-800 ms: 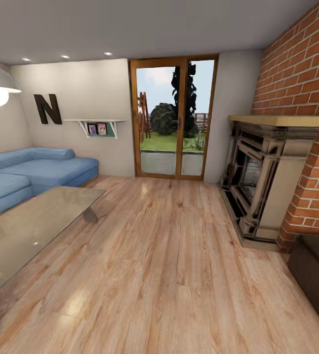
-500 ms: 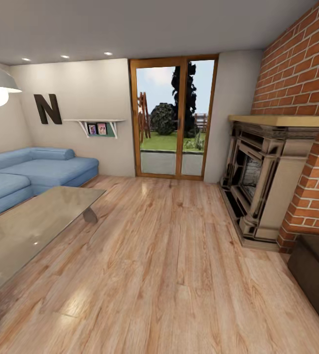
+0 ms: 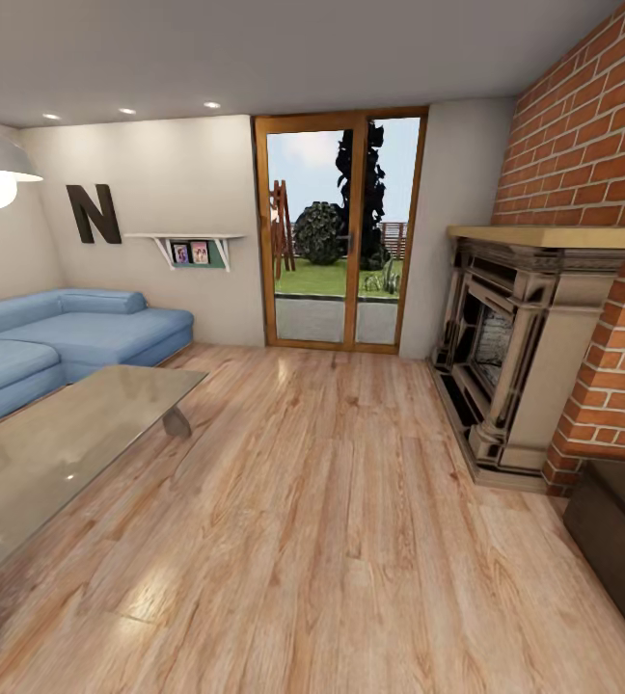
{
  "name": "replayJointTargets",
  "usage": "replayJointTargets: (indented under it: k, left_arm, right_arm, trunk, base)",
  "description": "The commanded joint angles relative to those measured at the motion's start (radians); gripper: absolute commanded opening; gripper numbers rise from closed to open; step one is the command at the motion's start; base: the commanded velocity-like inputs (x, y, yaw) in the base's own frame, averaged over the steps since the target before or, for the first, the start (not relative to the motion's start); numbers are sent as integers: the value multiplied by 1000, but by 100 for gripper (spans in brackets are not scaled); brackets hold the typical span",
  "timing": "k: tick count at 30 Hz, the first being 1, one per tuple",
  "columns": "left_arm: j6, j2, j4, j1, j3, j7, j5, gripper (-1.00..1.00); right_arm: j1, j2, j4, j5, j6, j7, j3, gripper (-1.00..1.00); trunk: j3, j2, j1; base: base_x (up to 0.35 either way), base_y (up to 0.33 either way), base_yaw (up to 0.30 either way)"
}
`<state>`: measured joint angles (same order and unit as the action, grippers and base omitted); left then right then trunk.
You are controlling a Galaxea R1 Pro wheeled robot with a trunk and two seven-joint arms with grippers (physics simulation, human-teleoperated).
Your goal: Turn on the radio receiver that's on the table in the living room.
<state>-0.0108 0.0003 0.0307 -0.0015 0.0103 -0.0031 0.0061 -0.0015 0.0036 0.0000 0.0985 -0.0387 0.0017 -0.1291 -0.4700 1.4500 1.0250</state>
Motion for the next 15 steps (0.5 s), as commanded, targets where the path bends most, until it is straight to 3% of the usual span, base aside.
replayJointTargets:
  k: [1, 6, 10, 11, 15]
  left_arm:
    - [0, 0, 0, 0, 0, 0, 0, 100]
    - [0, -1, 0, 0, -1, 0, 0, 100]
    - [0, -2, 0, 0, -1, 0, 0, 100]
    - [0, -2, 0, 0, -1, 0, 0, 100]
    - [0, -2, 0, 0, -1, 0, 0, 100]
  right_arm:
    - [0, 0, 0, 2, 0, 0, -6, 100]
    - [0, 1, 0, 3, 0, 0, -34, 100]
    - [0, 1, 0, 3, 0, 0, -56, 100]
    - [0, 1, 0, 3, 0, 0, -233, 100]
    - [0, 1, 0, 3, -1, 0, -234, 100]
  trunk:
    - [0, 0, 0]
    - [0, 0, 0]
    - [0, 0, 0]
    - [0, 0, 0]
    - [0, 0, 0]
  base:
    - [0, 0, 0]
    - [0, 0, 4]
    - [0, 0, 152]
    - [0, 0, 228]
    - [0, 0, 258]
